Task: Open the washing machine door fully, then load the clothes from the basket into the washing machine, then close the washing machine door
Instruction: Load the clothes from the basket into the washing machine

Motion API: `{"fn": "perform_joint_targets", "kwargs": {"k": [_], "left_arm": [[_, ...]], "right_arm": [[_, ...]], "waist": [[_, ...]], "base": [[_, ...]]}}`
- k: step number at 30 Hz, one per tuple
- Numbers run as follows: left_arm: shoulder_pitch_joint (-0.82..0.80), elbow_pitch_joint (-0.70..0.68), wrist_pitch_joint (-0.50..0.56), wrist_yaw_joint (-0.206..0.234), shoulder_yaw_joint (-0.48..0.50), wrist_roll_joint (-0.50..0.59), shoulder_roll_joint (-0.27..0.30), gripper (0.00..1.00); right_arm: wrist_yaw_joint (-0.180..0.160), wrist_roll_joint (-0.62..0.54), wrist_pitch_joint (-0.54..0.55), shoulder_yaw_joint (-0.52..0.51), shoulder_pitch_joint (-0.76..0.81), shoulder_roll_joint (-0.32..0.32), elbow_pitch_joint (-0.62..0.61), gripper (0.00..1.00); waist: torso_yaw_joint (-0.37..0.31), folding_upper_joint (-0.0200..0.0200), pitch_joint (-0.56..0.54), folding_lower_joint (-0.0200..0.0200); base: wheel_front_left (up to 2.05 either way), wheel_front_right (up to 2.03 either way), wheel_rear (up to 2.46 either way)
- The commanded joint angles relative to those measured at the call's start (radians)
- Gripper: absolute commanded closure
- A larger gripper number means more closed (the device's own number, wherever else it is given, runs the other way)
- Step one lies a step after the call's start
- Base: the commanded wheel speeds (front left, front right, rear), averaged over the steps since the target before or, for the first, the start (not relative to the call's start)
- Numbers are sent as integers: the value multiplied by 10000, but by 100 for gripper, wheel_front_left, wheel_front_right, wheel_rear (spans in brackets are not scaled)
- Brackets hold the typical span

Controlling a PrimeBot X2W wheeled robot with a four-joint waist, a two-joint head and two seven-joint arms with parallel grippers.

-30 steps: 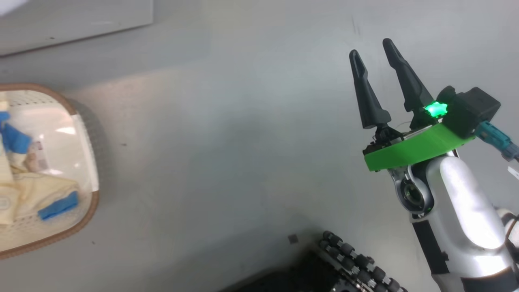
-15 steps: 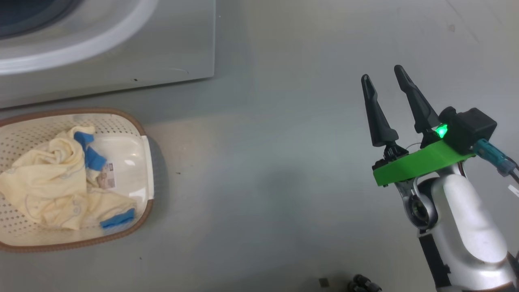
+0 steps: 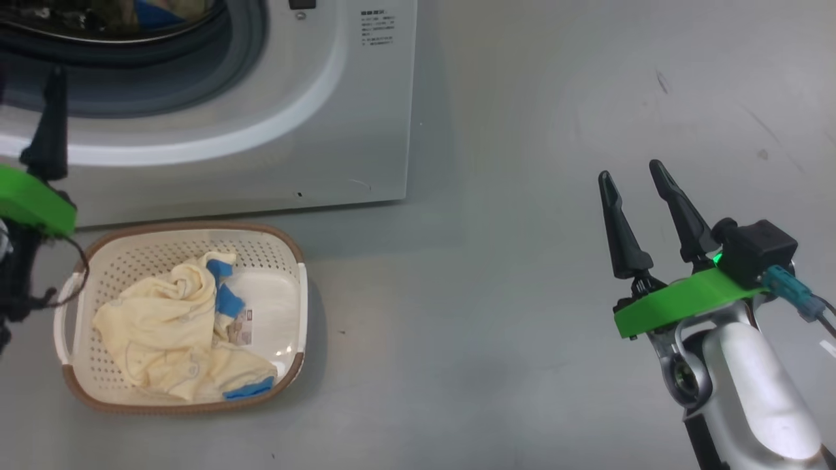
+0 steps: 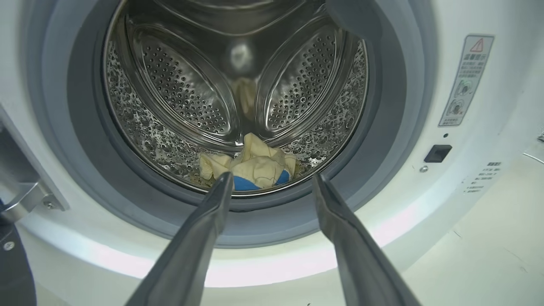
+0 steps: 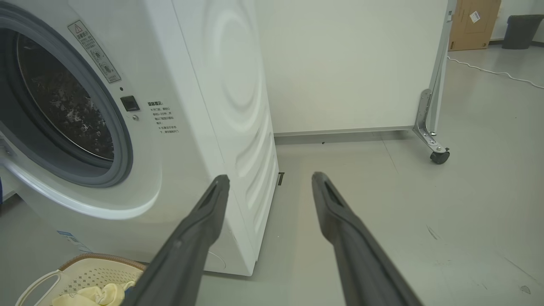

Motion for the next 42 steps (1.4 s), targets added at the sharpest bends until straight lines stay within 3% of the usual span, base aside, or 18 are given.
{"fn": "perform_joint_targets", "kwargs": {"k": [1,8,22,27,34,42], "left_arm": [[252,-417,-107,113,778,252,356,0],[2773,-1753,-107,590,2572,1347,-468,0],[5976,-3318,-108,602,5319,3599,-2349,0],[6642,-3708,-108,781,5942,4869,-3018,0],[7027,-3859,-108,451,6499,5892,-3795,0],[7254,-4110,-108,274,7055,7052,-4276,0]], "right_arm": [[0,-86,-95,120,86,-16,-240,0],[0,-157,-95,-42,555,-16,-178,0],[0,-165,-95,12,1101,-16,-89,0],[0,-162,-95,-74,1209,-16,-124,0],[0,-126,-95,-122,1202,-16,-195,0],[0,-75,-95,-175,1173,-16,-250,0]], "waist": [[257,-1,-458,2],[497,-1,-1198,2],[561,-1,-1868,2],[579,-1,-1899,2],[573,-1,-1779,2],[490,-1,-1694,2]], "base": [[0,0,0],[0,0,0],[0,0,0],[0,0,0],[0,0,0],[0,0,0]]}}
